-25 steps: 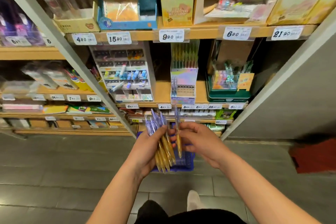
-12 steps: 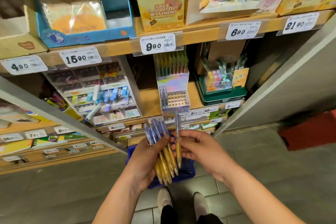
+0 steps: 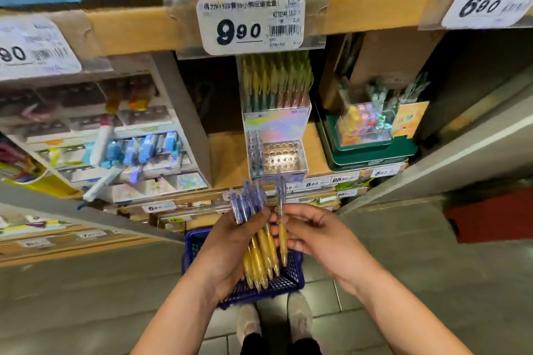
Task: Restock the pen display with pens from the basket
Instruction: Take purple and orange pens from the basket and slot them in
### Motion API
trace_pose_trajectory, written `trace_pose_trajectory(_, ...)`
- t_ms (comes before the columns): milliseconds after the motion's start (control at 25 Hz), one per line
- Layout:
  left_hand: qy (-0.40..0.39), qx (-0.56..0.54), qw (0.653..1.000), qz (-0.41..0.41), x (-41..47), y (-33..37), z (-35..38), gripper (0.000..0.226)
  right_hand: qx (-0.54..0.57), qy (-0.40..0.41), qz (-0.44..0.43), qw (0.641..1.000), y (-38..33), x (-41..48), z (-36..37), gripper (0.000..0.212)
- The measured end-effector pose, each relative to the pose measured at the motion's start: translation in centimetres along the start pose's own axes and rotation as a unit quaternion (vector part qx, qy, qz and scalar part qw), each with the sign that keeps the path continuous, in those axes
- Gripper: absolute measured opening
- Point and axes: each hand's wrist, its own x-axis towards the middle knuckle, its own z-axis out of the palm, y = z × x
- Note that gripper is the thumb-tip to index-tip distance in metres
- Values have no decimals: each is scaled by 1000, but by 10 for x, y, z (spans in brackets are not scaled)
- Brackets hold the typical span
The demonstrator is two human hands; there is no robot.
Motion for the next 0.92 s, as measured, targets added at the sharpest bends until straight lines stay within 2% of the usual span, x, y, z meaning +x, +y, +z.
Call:
trace_pose_trajectory(320,37,-3,999,25,74,-17,-19,32,3,-33,-9,999,3,75,-19,21)
trace_pose_trajectory(440,30,-23,999,29,88,-15,-24,30,-27,-15,-37,999,-3,97,-23,21)
trace_pose_trajectory(520,33,-38,998,31,95,-14,-26,32,-89,24,-93,991,-12,114,-28,17)
trace_pose_trajectory(600,20,-43,998,34,99,-14,-27,31,-178,104,-178,962,-24,133,-35,10)
trace_pose_trajectory(720,8,-53,998,33,101,-18,-28,33,-280,199,-284,895,-36,160,-36,8)
trace_pose_trajectory(800,1,-60,998,27,103,-24,-28,39,-313,223,-328,863,-33,175,-33,8)
trace_pose_trajectory(920,5,-61,998,24,104,-32,-31,36,-363,237,-357,827,-22,193,-30,4)
